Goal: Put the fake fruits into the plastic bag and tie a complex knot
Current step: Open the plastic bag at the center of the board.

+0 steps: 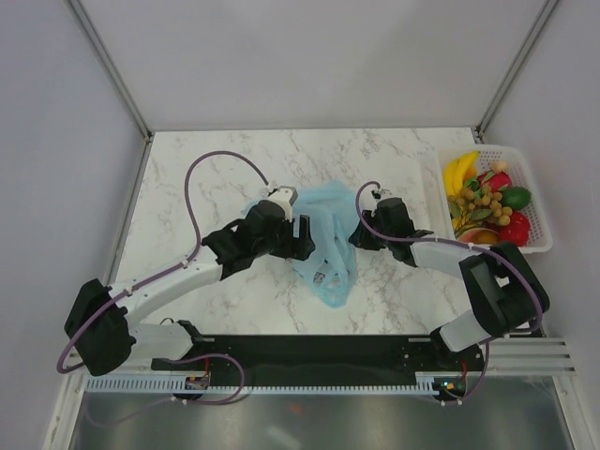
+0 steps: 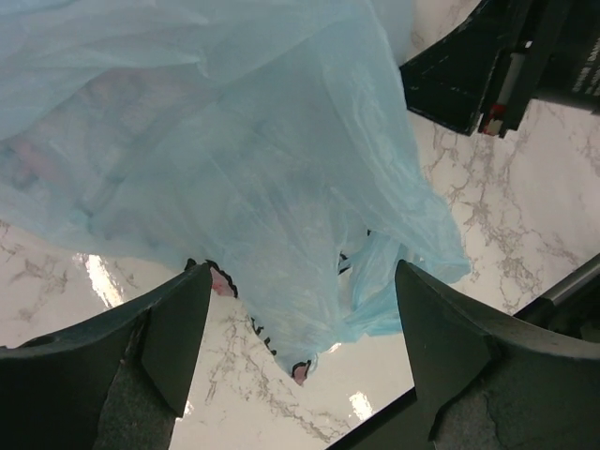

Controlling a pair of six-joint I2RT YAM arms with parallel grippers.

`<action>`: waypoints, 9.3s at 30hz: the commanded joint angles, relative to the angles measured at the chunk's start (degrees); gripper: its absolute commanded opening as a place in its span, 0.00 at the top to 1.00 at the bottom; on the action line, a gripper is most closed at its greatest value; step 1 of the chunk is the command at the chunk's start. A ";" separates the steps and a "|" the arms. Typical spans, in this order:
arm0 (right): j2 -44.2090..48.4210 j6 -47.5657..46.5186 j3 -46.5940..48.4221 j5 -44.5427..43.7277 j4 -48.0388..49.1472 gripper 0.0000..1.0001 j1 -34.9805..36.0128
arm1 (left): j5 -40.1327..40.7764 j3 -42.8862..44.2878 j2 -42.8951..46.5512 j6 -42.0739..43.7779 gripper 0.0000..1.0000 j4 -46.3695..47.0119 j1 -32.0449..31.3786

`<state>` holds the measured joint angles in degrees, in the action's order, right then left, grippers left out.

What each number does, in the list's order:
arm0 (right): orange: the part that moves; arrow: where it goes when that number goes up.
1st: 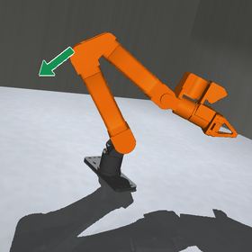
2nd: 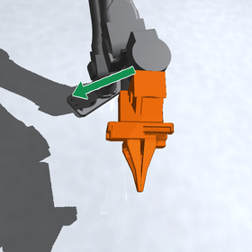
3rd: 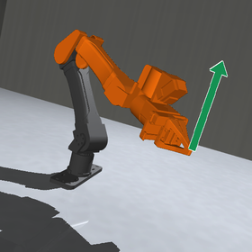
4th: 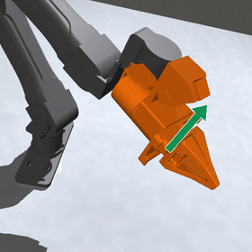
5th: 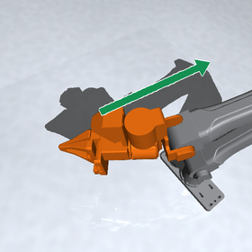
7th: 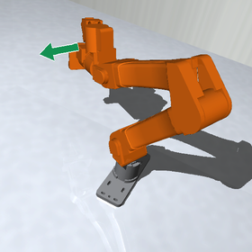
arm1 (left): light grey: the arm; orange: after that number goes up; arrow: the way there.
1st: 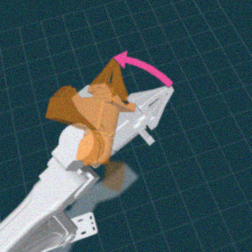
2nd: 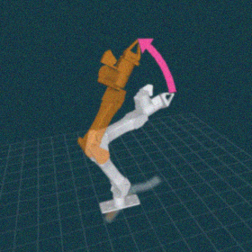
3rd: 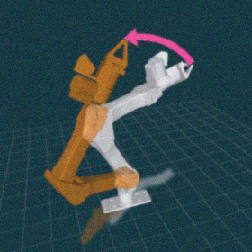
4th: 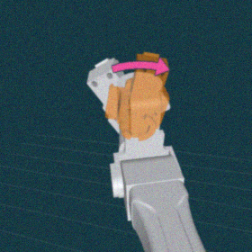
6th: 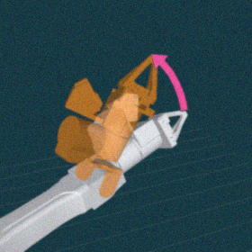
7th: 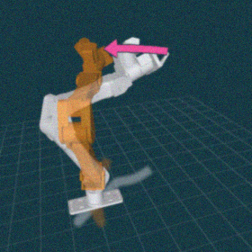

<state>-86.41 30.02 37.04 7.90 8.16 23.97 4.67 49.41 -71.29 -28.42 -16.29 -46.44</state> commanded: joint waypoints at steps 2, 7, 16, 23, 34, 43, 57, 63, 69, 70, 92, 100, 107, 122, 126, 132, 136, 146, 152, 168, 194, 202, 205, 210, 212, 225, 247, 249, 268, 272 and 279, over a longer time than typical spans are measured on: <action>-1.48 0.65 1.11 0.80 5.10 0.78 0.03 | 1.49 5.25 -2.80 -2.33 0.13 0.56 -0.76; 0.45 -0.14 -0.99 0.36 6.42 1.00 0.29 | 1.57 8.86 -7.10 -3.56 0.13 0.47 -1.38; 4.58 -0.58 -3.37 -0.78 7.74 1.00 0.47 | 2.18 16.94 -16.68 -4.27 0.12 0.39 -3.66; 5.90 -0.58 -4.08 -1.57 8.10 1.00 0.38 | 4.47 19.76 -24.50 -6.03 0.16 0.21 -3.75; 7.74 -0.05 0.32 -19.32 -6.83 1.00 -2.16 | 19.67 20.20 -14.50 -0.49 0.98 -20.07 -1.47; 12.14 -0.93 4.80 -24.78 -15.36 1.00 -3.31 | 36.28 20.81 -12.64 -3.74 0.98 -40.37 -0.06; 18.55 -7.87 3.22 -6.25 -12.03 0.35 -2.52 | 25.69 18.89 -13.45 0.91 0.94 -31.19 -0.32; 23.83 -11.65 1.37 -2.46 -8.96 0.35 2.65 | 17.41 18.01 -9.93 2.41 0.90 -26.25 -0.32; 19.45 -15.08 3.65 -11.38 -9.04 0.16 12.76 | 15.29 17.83 -8.26 2.67 0.89 -24.75 -0.23; 17.44 -15.08 3.92 -13.24 -9.04 0.15 13.38 | 15.20 17.83 -7.99 2.76 0.89 -24.66 -0.23; 1.50 -8.49 13.07 -47.71 -19.41 0.53 14.37 | 21.08 11.95 -4.04 1.18 0.87 -24.57 3.28; 7.13 -6.64 10.51 -42.37 -20.73 1.00 7.50 | 24.25 11.06 -3.68 0.74 0.88 -26.42 5.48; 12.57 -7.35 8.93 -31.90 -18.27 1.00 8.20 | 21.53 11.06 -1.94 0.21 0.49 -25.72 5.30; 13.29 -4.88 9.55 -31.63 -18.80 1.00 11.98 | 7.12 6.15 3.43 -0.40 0.03 -14.48 4.86; 13.20 -4.36 9.63 -31.63 -18.54 1.00 11.98 | 5.97 4.73 1.59 -1.10 0.00 -12.01 4.78; 13.29 -3.92 9.63 -31.19 -18.18 1.00 12.07 | 13.34 2.28 0.71 -4.09 0.00 -8.51 4.69; 12.94 -2.95 9.37 -30.40 -17.31 1.00 12.33 | 13.70 -0.80 0.97 -6.72 0.00 -1.75 4.60; 11.79 -1.19 9.28 -31.45 -15.99 1.00 14.70 | 18.08 -0.99 -5.96 -12.00 0.09 9.44 4.60; 11.35 -0.67 10.60 -39.00 -20.01 1.00 14.79 | 29.68 5.78 -12.03 -9.64 0.77 -3.01 6.44; 14.69 -0.40 12.89 -43.32 -25.83 1.00 3.02 | 52.81 13.34 -18.79 -8.48 0.53 -34.93 8.47; 6.69 -12.88 28.00 -9.23 -16.60 0.68 2.75 | 34.89 2.81 5.80 -8.30 0.61 -16.23 7.15; 11.26 -13.50 22.83 -1.93 -15.20 0.07 3.19 | 35.50 -3.26 8.09 -13.67 0.61 -11.13 5.92; 13.20 -12.71 18.78 -1.31 -15.37 0.02 3.54 | 35.50 -3.97 7.83 -14.38 0.61 -10.07 5.48; 13.55 -11.57 13.33 -5.43 -16.86 0.02 6.97 | 35.32 -4.06 6.60 -14.99 0.61 -9.19 4.51; 13.03 -11.39 12.01 -9.71 -16.78 0.02 8.37 | 35.32 -4.23 6.34 -15.25 0.61 -9.02 3.99; 0.29 -15.08 20.17 -14.40 -8.96 0.46 9.96 | 40.42 -9.86 11.43 -19.91 0.59 -9.02 -2.25; -4.64 -21.41 24.05 -20.12 -3.86 0.30 13.91 | 37.27 1.37 19.79 -8.23 0.04 -18.76 -6.30; -5.34 -21.32 24.57 -20.21 -3.94 0.30 13.83 | 35.68 3.84 18.38 -7.70 0.04 -22.27 -6.30; -8.60 -24.57 27.39 -22.49 -3.24 0.45 13.30 | 33.31 31.63 2.46 2.77 0.00 -45.84 -5.60; -8.16 -24.92 27.21 -21.18 -2.36 0.40 13.21 | 30.06 29.70 3.18 8.98 0.00 -41.47 -4.28; -7.72 -25.54 27.30 -19.07 -2.27 0.39 12.86 | 12.93 31.44 -4.82 16.91 0.04 -33.99 5.12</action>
<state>-94.89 5.50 61.87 -12.51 3.49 37.10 27.55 78.76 -73.23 -17.93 -54.96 -44.23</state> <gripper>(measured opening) 0.611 0.969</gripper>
